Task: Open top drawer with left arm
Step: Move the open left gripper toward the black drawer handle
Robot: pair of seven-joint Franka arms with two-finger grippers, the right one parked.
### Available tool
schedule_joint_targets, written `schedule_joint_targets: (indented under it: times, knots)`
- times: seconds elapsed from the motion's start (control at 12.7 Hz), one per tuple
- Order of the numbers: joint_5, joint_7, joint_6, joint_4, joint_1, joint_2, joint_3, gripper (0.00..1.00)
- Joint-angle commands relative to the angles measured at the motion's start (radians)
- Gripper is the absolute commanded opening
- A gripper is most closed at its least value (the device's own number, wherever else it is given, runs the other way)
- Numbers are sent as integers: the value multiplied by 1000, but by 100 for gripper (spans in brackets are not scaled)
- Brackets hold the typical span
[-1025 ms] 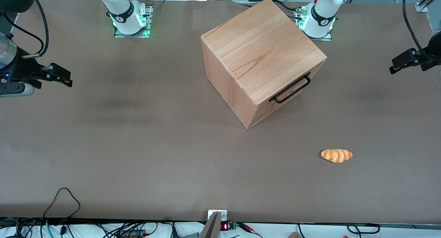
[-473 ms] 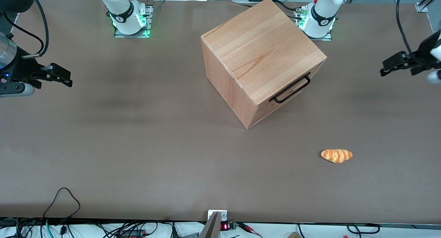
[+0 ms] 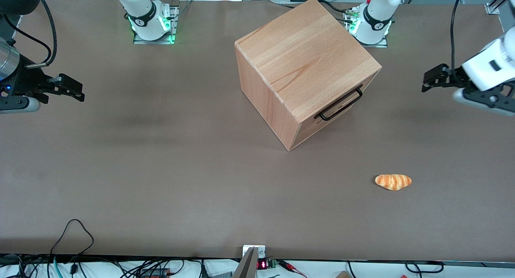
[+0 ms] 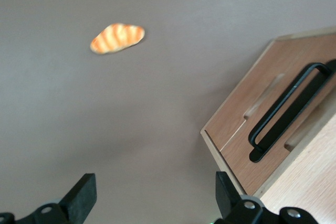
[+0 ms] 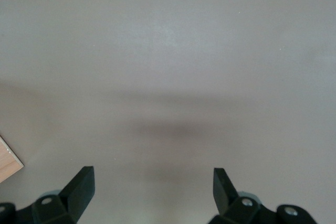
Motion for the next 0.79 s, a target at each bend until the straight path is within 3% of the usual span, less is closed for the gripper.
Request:
schedule_joint_targets:
  times: [0.0, 0.39, 0.71]
  knots:
    - [-13, 93, 12, 25, -54, 43, 3, 100]
    - [-100, 452, 12, 23, -68, 135, 1, 100]
    - [-177, 479, 32, 21, -80, 208, -19, 100]
